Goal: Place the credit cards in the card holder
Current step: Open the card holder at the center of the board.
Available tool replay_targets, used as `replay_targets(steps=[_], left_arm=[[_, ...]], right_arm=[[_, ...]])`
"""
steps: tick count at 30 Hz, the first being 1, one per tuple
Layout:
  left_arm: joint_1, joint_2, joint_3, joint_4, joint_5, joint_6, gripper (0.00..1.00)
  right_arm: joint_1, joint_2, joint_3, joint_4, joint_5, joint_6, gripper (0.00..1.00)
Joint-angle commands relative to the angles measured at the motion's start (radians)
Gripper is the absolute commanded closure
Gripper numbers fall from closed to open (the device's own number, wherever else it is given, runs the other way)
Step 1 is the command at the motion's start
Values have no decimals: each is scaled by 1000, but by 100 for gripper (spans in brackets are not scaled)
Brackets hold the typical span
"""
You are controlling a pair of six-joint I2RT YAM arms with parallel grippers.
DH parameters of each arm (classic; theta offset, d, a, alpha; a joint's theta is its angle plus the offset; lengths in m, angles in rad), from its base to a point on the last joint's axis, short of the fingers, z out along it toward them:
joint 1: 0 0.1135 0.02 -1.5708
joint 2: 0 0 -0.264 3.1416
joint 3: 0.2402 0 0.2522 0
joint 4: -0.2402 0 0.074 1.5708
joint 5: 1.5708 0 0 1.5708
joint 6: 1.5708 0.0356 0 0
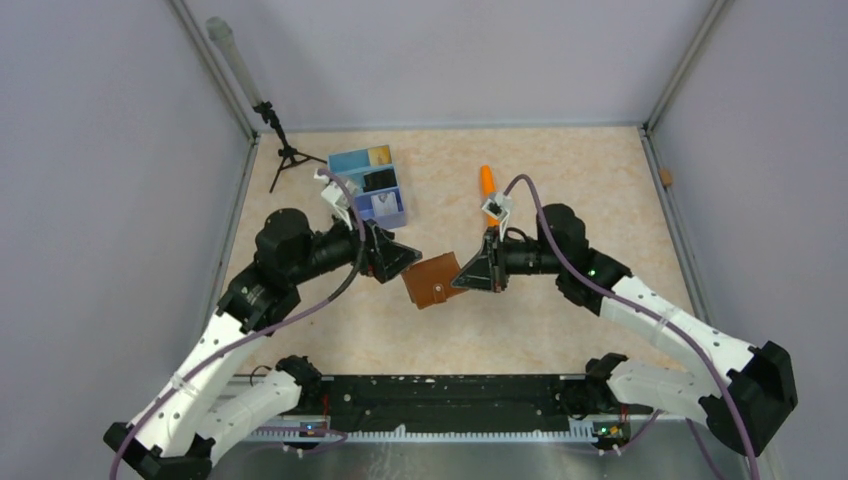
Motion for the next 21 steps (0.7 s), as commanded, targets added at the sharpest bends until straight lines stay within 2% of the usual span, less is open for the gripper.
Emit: replay_targets(steps=[1,6,12,21], left_arm=[[-2,121,126,-260,90,240,1],[0,199,118,-289,306,326,1],[-2,217,67,-176,556,297,1],[-10,257,44,-132,587,278,3]], right_arm=[[6,-17,74,-153,-153,-120,100],[8,-38,92,-160,-250,-130,100],[7,-30,116,-193,-285,-161,100],[7,2,146,-205,-306,-195,100]])
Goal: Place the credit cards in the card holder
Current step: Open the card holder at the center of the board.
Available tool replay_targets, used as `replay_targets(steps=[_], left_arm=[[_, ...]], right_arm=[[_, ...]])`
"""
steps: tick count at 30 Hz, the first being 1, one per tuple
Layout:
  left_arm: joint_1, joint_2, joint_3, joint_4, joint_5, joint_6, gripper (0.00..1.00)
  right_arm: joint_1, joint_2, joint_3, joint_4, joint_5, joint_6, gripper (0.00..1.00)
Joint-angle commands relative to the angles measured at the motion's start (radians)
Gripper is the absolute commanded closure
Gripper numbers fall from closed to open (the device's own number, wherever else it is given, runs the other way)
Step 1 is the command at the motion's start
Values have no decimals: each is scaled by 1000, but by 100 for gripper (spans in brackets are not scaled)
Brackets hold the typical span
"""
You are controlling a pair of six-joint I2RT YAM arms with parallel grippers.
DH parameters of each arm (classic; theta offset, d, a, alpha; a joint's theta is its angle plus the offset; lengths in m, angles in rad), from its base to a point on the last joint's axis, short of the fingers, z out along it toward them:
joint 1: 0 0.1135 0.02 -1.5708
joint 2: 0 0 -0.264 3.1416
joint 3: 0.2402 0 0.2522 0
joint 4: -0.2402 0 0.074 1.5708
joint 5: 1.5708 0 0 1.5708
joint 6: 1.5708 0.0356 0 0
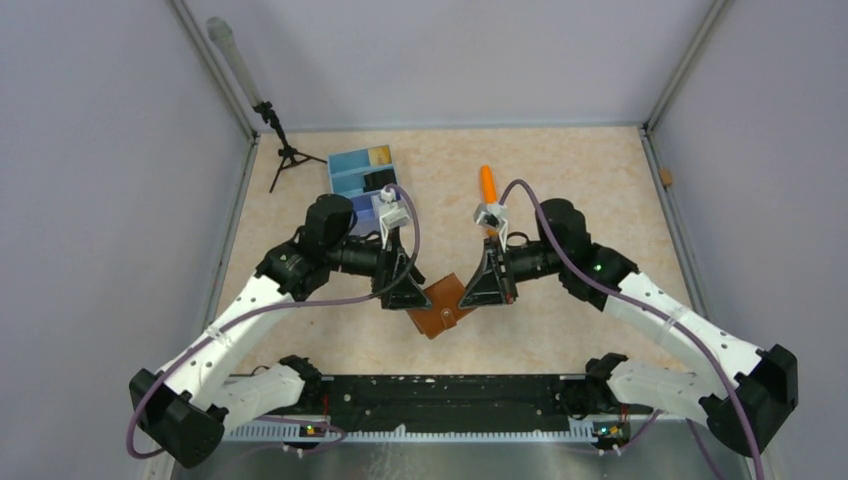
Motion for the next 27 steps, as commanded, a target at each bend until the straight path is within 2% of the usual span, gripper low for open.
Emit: replay_targets(steps=[1,4,9,11,13,14,17,19,21,24,27], left_arm=[[-11,24,-16,69,53,1,4],[-17,46,-23,112,67,-22,12],[-22,75,-27,156,90,-45,43],[-23,79,-38,179,92,-67,64],[-22,79,-51,185,79,-71,88],[-23,77,-56,181,59,-64,99],[-21,59,-66,162,-61,-37,100],[-12,51,-59,138,-153,-46,100],[6,47,-49,112,-196,-44,100],[39,41,-53,117,-219,-64,100],[68,40,-69,137,-199,-90,100]], right_arm=[[8,15,65,13,-41,-40,100],[9,31,69,11,-45,-53,100],[8,51,80,-9,-44,-75,100],[8,60,87,-23,-28,-83,100],[8,61,100,-41,84,-83,100],[7,57,101,-49,147,-83,97],[4,39,108,-79,299,-87,53],[-2,22,105,-82,372,-75,37],[-10,-4,96,-66,438,-49,34],[-15,-44,55,-5,493,-17,35],[-15,-52,10,89,412,25,41]])
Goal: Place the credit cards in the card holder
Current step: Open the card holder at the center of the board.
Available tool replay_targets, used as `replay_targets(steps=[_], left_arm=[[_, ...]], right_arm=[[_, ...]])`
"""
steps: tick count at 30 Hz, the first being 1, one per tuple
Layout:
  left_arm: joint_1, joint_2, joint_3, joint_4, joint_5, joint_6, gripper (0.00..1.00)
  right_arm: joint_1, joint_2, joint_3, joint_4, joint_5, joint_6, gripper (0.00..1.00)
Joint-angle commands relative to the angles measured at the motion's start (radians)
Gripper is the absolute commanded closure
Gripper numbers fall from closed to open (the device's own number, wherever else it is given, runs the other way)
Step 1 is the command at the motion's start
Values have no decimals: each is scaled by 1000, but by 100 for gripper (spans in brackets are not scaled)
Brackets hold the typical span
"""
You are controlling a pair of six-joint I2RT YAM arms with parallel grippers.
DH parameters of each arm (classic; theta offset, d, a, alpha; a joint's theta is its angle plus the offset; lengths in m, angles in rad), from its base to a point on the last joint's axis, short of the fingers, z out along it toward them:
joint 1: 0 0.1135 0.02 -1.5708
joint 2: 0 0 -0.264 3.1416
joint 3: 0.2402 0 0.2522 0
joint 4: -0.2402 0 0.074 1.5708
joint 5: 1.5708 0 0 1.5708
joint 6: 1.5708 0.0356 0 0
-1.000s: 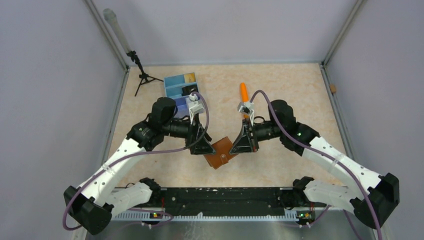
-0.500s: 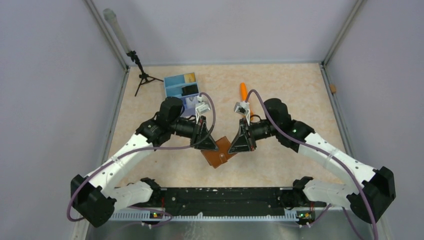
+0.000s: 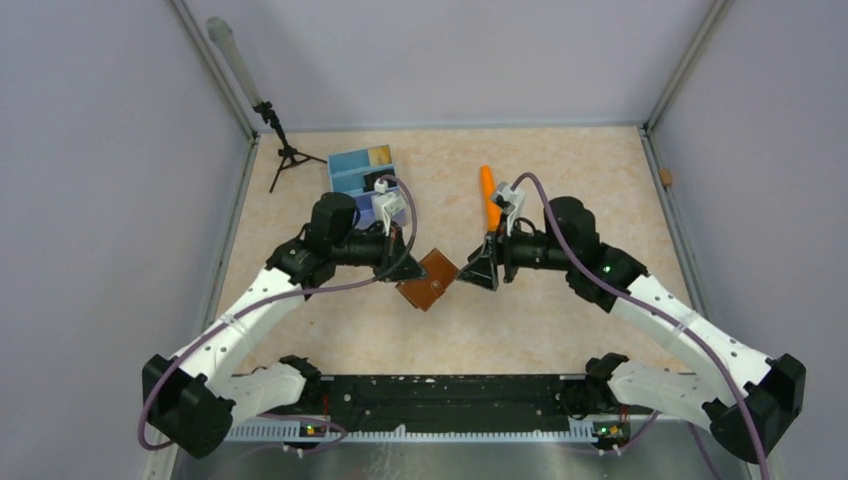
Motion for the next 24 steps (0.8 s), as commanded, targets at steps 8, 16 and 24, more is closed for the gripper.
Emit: replay_targets(steps=[8,16,24], left_arm=[[42,-9,-21,73,115,-40,100],[41,-24,-46,156,246,-84,100],[42,-50,-54,196,284,-96,100]], right_arm=[[32,46,-105,356,-236,163,53],[33,90,-113,330,-277,118,53],[68,140,-104,313,-325,93,53]])
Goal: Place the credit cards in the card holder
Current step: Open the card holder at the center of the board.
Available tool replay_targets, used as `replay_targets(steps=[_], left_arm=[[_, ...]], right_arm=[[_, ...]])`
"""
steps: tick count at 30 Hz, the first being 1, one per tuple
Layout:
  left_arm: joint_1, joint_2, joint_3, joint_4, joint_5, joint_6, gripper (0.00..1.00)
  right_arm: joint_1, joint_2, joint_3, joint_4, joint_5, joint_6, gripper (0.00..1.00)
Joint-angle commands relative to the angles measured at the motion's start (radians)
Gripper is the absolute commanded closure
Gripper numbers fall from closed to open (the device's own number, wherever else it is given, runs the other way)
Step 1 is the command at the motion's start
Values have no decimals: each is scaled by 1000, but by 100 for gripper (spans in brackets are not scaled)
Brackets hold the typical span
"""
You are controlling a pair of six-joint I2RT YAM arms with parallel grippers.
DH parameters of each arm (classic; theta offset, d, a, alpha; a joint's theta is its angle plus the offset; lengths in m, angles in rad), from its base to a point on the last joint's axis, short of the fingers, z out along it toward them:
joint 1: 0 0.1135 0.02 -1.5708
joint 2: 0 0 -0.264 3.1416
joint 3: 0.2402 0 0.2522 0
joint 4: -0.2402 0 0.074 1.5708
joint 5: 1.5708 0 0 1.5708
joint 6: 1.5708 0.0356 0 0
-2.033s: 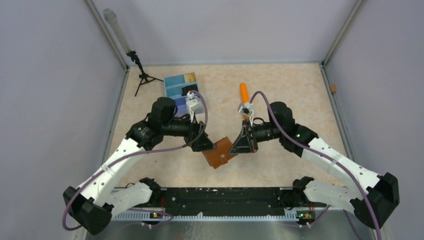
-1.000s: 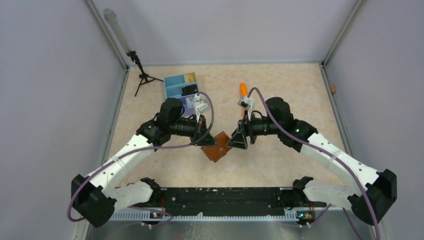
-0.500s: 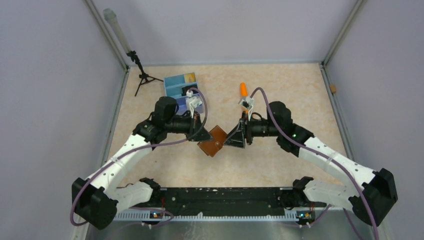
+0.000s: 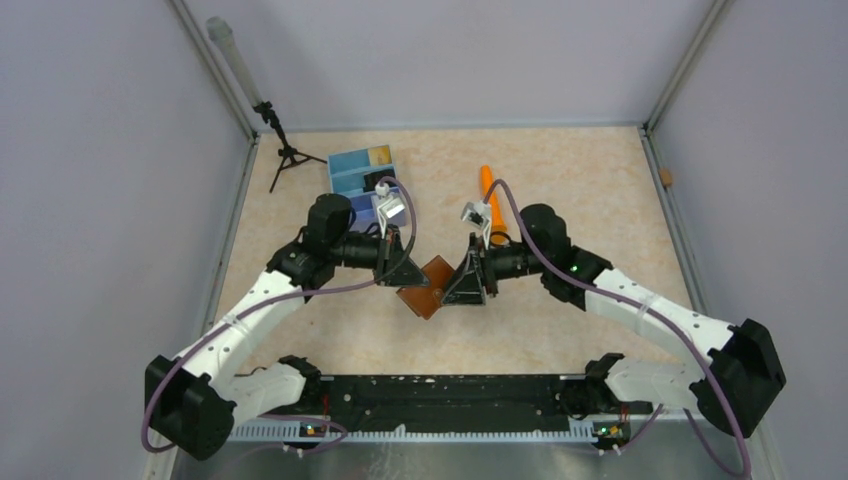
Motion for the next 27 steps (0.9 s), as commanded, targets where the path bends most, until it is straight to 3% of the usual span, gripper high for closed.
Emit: replay_targets(steps=[1,7,10,18,27], left_arm=[[0,-47,0,89,77,-13,100],[7,-66,-3,93,70,-10,100],[11,-64,-6,95,61,-15,100],[23,-50,-7,82,24,-18,100],[89,2,0,27,-70,-28,100]], right_arm=[[30,32,7,15,-26,-43,53],[46,44,-5,8,-13,-49,53],[56,47,-10,40,-17,-33,60],[81,73,18,90,-15,-30,100],[163,38,83,-33,-91,-141,100]])
